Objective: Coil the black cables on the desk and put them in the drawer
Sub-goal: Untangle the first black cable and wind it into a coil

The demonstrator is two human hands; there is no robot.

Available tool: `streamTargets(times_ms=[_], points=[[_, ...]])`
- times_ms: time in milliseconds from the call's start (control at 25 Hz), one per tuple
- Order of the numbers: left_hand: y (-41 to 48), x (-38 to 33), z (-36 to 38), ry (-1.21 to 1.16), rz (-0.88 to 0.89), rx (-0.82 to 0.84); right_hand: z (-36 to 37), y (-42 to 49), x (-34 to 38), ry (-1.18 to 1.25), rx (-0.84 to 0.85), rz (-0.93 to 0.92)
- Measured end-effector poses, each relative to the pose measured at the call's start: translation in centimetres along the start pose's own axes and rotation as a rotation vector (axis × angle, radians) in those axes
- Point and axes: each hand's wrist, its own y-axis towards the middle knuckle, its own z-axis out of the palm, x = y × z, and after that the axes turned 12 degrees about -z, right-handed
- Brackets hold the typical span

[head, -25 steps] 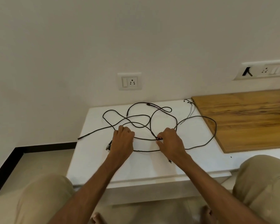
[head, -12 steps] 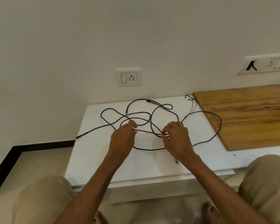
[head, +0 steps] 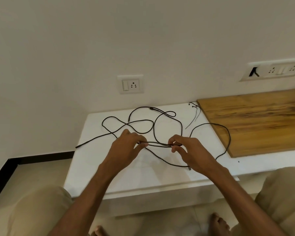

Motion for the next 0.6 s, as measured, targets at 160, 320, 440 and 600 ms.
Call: streamTargets(times_ms=[160, 320, 440, 600], points=[[-0.4, -1.3, 0.5, 0.060, 0.068, 0.051, -0.8, -0.5, -0.6, 0.052, 0.070, 0.038], [-1.3, -2.2, -0.5, -0.046, 0.085, 0.085, -2.5, -0.5, 0.0, 0.097, 0.192, 0.018], [-2.0, -4.2, -1.1, -0.288, 0.150, 0.128, -2.2, -0.3, 1.0, 0.148, 0.235, -0.008], [-2.0, -4.5, -2.5, -0.647, 0.082, 0.377, -2.0, 0.1, 1.4, 0.242, 0.191, 0.021]])
